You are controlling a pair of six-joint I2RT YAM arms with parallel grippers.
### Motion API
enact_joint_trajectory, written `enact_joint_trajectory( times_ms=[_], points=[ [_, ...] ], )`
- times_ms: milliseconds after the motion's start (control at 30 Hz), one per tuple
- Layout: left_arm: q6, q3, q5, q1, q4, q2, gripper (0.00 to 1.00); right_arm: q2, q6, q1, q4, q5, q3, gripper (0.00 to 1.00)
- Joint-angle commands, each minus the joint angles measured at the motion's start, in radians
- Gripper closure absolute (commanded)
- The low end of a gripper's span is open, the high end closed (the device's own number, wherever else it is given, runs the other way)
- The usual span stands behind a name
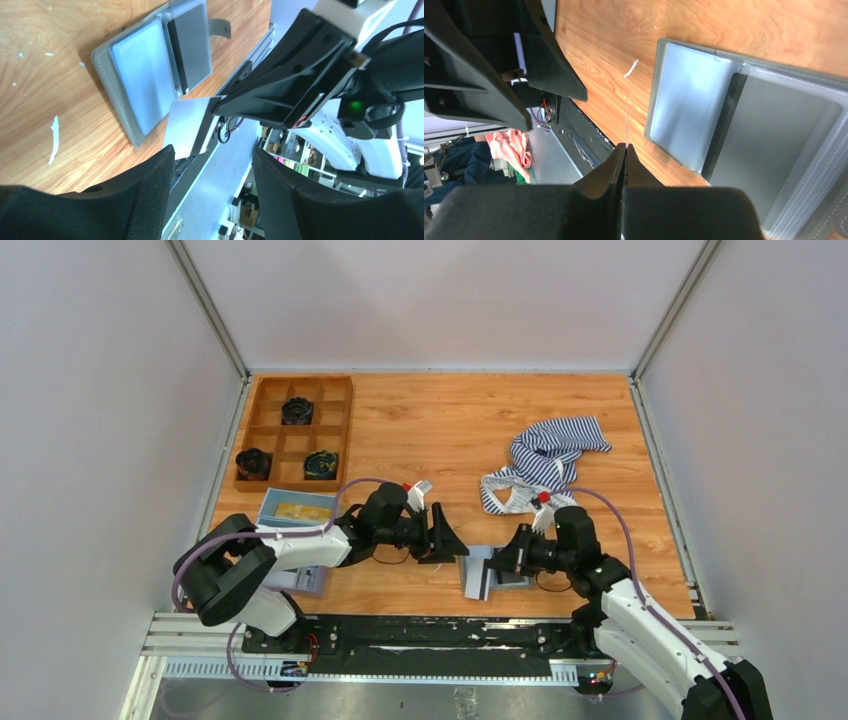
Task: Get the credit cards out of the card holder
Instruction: Place the credit card in the storage box.
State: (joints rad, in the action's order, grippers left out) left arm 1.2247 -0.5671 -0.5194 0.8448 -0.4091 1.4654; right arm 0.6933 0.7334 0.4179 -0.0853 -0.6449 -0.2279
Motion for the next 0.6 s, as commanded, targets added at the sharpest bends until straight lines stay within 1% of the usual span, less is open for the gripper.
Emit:
enact_joint_trajectory(
  times_ms=[0,167,367,433,467,567],
  points=[
    [-0.085,0.036,-0.101,-0.016,0.010,-0.017,0.38,-0.031,0.020,-0.024,-0.009,-0.014,-0.050,1.00],
    [-0.156,0.041,-0.200,-0.016,0.010,-0.011,0.36,-0.036,0.062,-0.034,0.076,-0.120,-0.058,1.00],
    [-0.184,0.052,-0.230,-0.016,0.010,-0.016,0.35,-0.037,0.091,-0.039,0.132,-0.169,-0.066,1.00],
    [-0.182,0.049,-0.231,-0.016,0.010,-0.013,0.36,-0.030,0.127,-0.039,0.182,-0.186,-0.051,1.00],
    [-0.179,0.046,-0.233,-0.016,0.011,-0.012,0.36,-0.023,0.158,-0.039,0.224,-0.195,-0.036,1.00],
    [-0.167,0.036,-0.240,-0.016,0.011,-0.016,0.38,0.013,0.274,-0.039,0.418,-0.219,0.025,1.00]
  ],
)
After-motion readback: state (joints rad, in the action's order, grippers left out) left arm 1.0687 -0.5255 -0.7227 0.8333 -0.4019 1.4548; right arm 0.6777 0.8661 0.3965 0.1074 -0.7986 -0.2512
